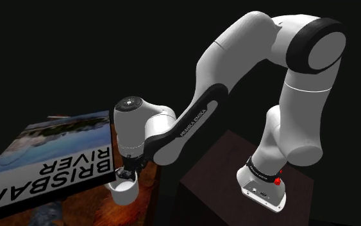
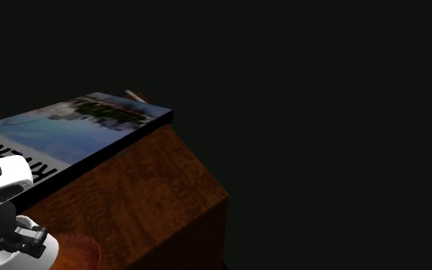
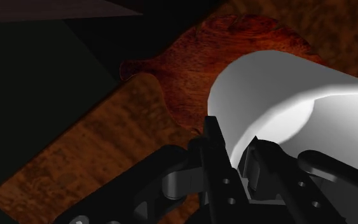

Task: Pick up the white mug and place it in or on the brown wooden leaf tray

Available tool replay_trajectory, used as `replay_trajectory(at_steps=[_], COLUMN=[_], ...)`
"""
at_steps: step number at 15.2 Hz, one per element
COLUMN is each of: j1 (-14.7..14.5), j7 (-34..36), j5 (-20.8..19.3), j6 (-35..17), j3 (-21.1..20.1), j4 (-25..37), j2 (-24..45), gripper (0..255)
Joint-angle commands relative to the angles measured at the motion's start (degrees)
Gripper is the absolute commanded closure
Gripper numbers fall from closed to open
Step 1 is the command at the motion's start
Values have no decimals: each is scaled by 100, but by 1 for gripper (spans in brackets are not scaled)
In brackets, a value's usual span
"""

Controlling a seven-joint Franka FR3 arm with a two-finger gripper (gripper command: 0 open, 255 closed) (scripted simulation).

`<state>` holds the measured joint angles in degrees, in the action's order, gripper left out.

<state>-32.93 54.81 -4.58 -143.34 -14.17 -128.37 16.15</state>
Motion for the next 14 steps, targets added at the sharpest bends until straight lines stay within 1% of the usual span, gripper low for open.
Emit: replay_trajectory(at_steps=[1, 14], j1=[-70, -243], j7=[116, 354], j5=[-49, -409], j6=[-77, -889], j3=[-3, 232], j4=[35, 106], j2=[90, 990], gripper=[255, 255])
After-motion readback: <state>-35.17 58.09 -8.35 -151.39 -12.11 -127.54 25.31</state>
